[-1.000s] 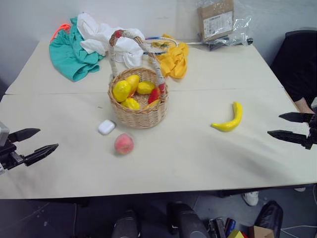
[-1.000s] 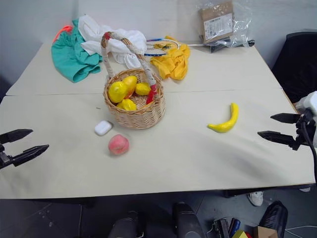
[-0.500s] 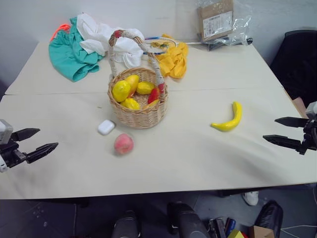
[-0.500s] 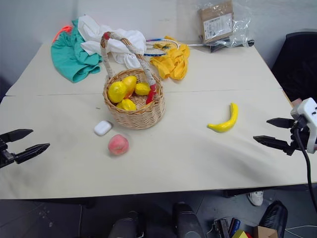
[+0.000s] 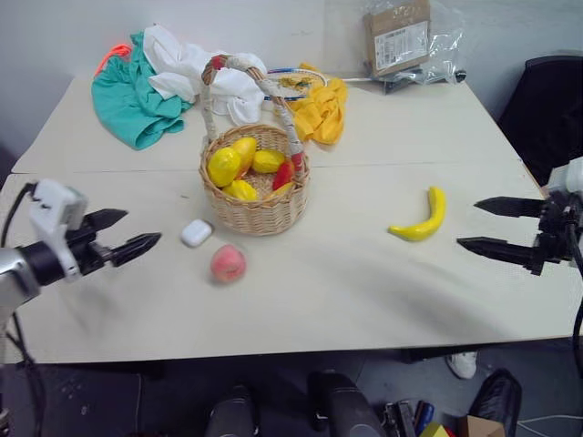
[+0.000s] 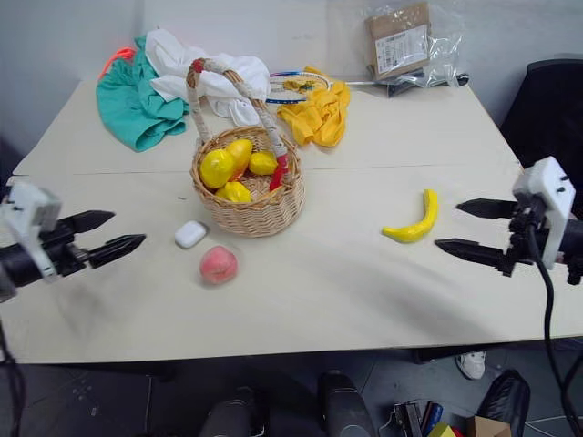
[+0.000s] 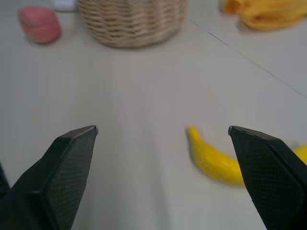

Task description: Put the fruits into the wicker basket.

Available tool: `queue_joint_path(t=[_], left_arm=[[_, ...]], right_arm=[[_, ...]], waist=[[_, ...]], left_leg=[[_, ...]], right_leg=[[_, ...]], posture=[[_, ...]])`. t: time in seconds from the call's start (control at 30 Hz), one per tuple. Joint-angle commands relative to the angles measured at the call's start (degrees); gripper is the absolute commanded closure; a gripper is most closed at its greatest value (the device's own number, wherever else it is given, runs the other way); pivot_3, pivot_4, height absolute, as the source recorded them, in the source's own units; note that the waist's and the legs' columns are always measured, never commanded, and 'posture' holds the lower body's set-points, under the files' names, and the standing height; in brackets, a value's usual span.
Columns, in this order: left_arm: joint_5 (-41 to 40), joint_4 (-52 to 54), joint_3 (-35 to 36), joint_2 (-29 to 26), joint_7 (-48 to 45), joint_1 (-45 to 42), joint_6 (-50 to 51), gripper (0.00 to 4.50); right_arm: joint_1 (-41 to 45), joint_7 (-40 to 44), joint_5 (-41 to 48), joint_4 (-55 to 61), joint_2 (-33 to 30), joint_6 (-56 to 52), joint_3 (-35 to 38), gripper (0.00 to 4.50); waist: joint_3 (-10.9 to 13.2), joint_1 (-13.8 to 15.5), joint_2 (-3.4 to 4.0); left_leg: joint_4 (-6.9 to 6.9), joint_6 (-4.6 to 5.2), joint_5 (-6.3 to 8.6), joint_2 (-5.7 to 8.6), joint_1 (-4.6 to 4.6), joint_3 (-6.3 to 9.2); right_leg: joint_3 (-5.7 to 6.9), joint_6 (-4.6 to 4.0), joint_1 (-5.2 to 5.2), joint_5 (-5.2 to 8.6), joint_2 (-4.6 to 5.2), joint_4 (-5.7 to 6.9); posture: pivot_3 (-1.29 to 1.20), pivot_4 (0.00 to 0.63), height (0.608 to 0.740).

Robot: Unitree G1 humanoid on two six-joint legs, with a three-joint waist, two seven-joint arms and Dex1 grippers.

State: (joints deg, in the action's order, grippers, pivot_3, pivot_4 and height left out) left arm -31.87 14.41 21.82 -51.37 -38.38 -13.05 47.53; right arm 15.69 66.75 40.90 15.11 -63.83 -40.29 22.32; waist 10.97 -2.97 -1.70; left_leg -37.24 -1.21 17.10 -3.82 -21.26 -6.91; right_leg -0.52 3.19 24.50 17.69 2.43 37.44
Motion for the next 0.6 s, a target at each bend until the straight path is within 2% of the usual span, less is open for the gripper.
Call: queue_joint_path(t=[0.03,0.1,0.2,0.47,0.57,0.6], left_arm=[[4.6,-3.6,-8.3,1.6,5.9,-7.8,4.4,0.02],[8.6,-7.1,-14.5,2.1,6.6,-12.5,4.1,0.02],[11.5,-11.9,-19.9,4.3,6.6,-18.0,3.9,0.02],[15.9,-20.2,-27.2,7.5,2.9,-22.2,2.6,0.02],[18.2,-22.2,-28.5,7.5,2.7,-22.2,2.1,0.57],[18.4,-22.6,-28.3,7.8,2.8,-22.3,2.3,0.88]], right_arm=[[4.8,-2.5,7.1,10.5,0.7,-3.0,-1.5,0.0],[7.9,-4.0,10.2,13.5,1.5,-4.4,-3.0,0.0],[12.0,-6.2,13.2,15.9,2.8,-5.6,-5.3,0.0],[16.6,-10.5,15.2,18.2,5.5,-5.8,-9.0,0.0],[17.0,-11.2,15.1,18.0,5.9,-5.7,-9.4,0.0],[17.0,-11.1,15.0,17.8,5.8,-5.5,-9.5,0.0]], waist=[[0.0,0.0,-0.01],[0.0,0.1,-0.07],[0.0,0.1,-0.1],[0.0,0.7,-0.11],[0.0,1.2,-0.12],[0.0,1.3,-0.12]], left_leg=[[-0.01,-0.02,-0.02,0.0,0.0,0.01],[-0.03,-0.07,-0.05,0.01,-0.01,0.08],[0.0,-0.3,-0.16,0.0,-0.08,0.04],[-0.14,-0.28,-0.17,-0.01,-0.26,0.02],[-0.25,-0.27,-0.17,-0.01,-0.25,0.04],[-0.28,-0.24,-0.18,-0.01,-0.25,0.04]], right_leg=[[0.0,0.0,0.01,0.0,-0.04,0.01],[0.04,0.0,-0.02,0.0,-0.09,0.01],[0.02,0.0,0.02,0.0,-0.09,-0.05],[0.03,0.04,0.13,0.04,-0.07,-0.09],[0.03,0.04,0.11,0.05,-0.06,-0.03],[0.03,0.04,0.11,0.04,-0.06,0.0]], posture=[[0.0,0.15,0.74],[0.0,0.15,0.74],[0.0,0.15,0.74],[0.0,0.15,0.74],[0.0,0.15,0.74],[0.0,0.15,0.74]])
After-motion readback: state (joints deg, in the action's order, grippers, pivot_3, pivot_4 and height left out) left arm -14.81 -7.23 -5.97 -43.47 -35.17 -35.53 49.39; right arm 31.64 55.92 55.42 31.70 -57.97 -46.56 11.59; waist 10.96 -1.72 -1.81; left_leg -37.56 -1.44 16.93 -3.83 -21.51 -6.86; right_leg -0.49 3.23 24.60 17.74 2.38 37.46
